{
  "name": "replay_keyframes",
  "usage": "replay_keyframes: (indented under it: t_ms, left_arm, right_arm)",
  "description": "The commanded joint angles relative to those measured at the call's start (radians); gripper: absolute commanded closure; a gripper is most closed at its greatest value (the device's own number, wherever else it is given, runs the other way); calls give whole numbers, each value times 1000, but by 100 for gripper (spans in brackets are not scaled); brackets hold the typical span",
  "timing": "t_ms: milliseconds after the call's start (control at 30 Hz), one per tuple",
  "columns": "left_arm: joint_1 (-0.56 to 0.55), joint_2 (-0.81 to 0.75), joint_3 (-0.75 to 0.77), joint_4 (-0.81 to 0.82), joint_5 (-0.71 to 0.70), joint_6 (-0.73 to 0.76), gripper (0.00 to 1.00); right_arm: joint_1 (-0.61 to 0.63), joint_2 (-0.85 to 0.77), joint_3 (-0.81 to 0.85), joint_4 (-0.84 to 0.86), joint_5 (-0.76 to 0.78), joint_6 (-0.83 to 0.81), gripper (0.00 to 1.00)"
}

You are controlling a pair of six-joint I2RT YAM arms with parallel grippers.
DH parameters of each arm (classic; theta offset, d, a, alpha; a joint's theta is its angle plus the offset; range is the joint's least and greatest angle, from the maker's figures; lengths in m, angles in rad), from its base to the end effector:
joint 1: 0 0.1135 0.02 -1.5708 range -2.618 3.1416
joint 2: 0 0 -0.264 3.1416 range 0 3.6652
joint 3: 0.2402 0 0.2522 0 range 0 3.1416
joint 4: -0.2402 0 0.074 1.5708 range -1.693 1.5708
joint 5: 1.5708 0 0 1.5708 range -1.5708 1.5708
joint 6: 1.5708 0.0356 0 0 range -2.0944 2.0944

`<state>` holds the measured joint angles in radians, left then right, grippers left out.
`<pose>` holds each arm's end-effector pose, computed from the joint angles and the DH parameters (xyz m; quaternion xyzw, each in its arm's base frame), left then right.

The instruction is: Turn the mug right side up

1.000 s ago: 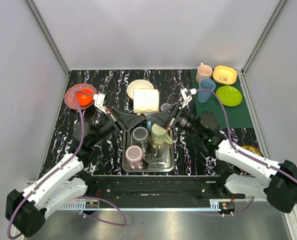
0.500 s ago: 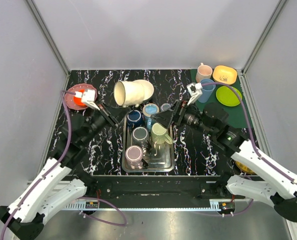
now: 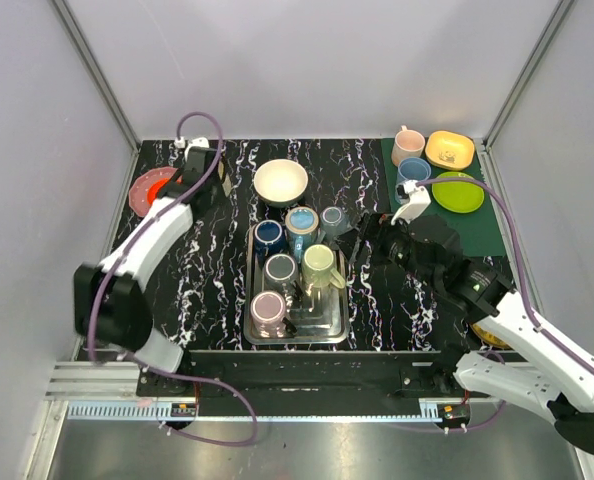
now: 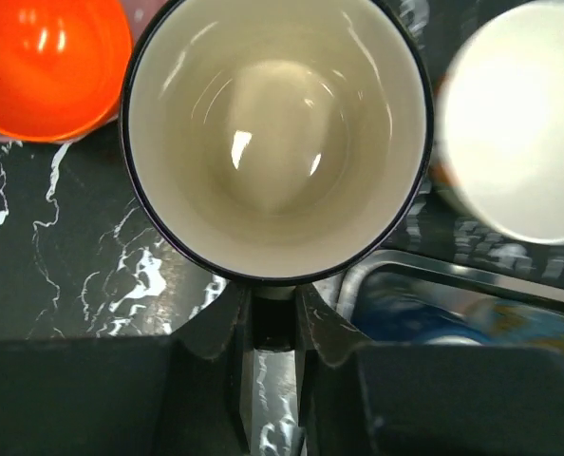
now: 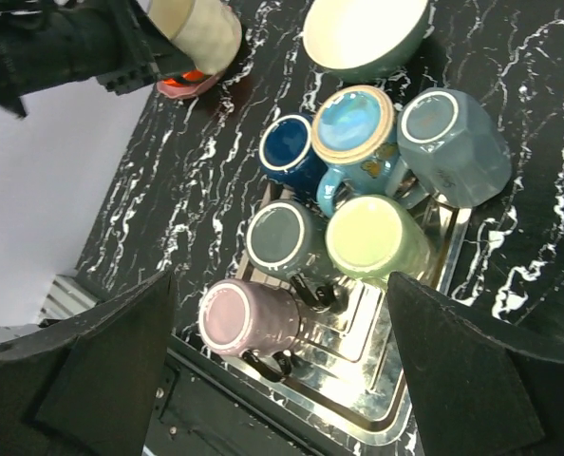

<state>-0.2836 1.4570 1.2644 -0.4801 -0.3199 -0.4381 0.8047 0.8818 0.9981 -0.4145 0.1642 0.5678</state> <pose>0.3163 -0.0805 0.3206 -0.1376 0.8814 -0.0171 0.4516 0.1379 0.1349 0.3732 -0.0463 0.8017 0.3242 0.5000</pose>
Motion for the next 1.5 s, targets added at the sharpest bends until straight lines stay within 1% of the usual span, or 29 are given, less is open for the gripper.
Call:
replay_keyframes:
  t_ms: [0,167,233,433,667,700,767,800,833,900,933,1000,1033,1100,1167,1200,1233,1267,1300,1333,1367,1400,1433,1467]
  left_arm:
    - [49,133,150,70,7,68,100]
    - [64,346,295,63,30,102,100]
    - [76,397,343,55,48,104,100]
    - [92,564,411,63,87,114,100]
    - [93,634,444,75,99,96,100]
    - [93,638,452,71,96,96,98]
    - [93,644,464,58,91,90,89]
    - [93,643,467,48,91,87,82]
    - [93,634,469,43,91,87,68]
    - [93,614,449,32,73,81,58]
    - [93,585,437,32,64,81,50]
    - [93,551,400,32,47,81,43]
    - [93,514,389,29,41,81,37]
    - [93,471,347,17,7,67,32]
    - [93,390,313,2,-21,36,18]
    - [93,326,278,-8,-27,21,15]
    - [93,291,259,-21,-31,4,10]
    - [89,260,245,-73,-28,-26,3]
    - [81,193,219,-103,-24,-42,3]
    - [45,153,192,-115,-24,-50,3]
    - [22,107,158,-121,-31,-53,2]
    - [-1,6,76,-117,-34,-57,2]
    - [-43,-45,32,-114,-36,-59,2]
    - [-60,-93,-49,-104,-21,-60,2]
  right_arm:
    - [2,-18,-18,-12,57,-39,5]
    - [4,-9,-45,-12,70,-48,5]
    - [4,-3,-50,-15,78,-49,5]
    - [4,29,-62,0,80,-55,5]
    - [4,78,-53,5,89,-77,4]
    - [4,80,-52,5,92,-77,4]
    - [2,89,-52,11,95,-80,4]
    - [2,94,-52,10,97,-80,3]
    - [4,97,-50,11,100,-82,3]
    - [4,109,-53,11,110,-80,3]
    - [4,115,-53,10,116,-79,3]
    - [4,121,-50,10,133,-85,3]
    - [2,129,-52,8,138,-89,4]
    - [4,140,-56,13,161,-115,5]
    - [4,160,-65,28,137,-188,5]
    - [2,175,-56,16,123,-222,6]
    - [4,228,-18,-41,110,-250,6]
    - [4,265,8,-79,74,-311,6]
    - [2,304,32,-117,58,-336,6]
    - [4,374,49,-148,41,-359,7]
    - [4,403,78,-202,6,-403,9]
    - [5,425,89,-222,-5,-419,10]
    - [7,443,92,-231,-18,-430,11]
    - [5,445,89,-233,-63,-445,14]
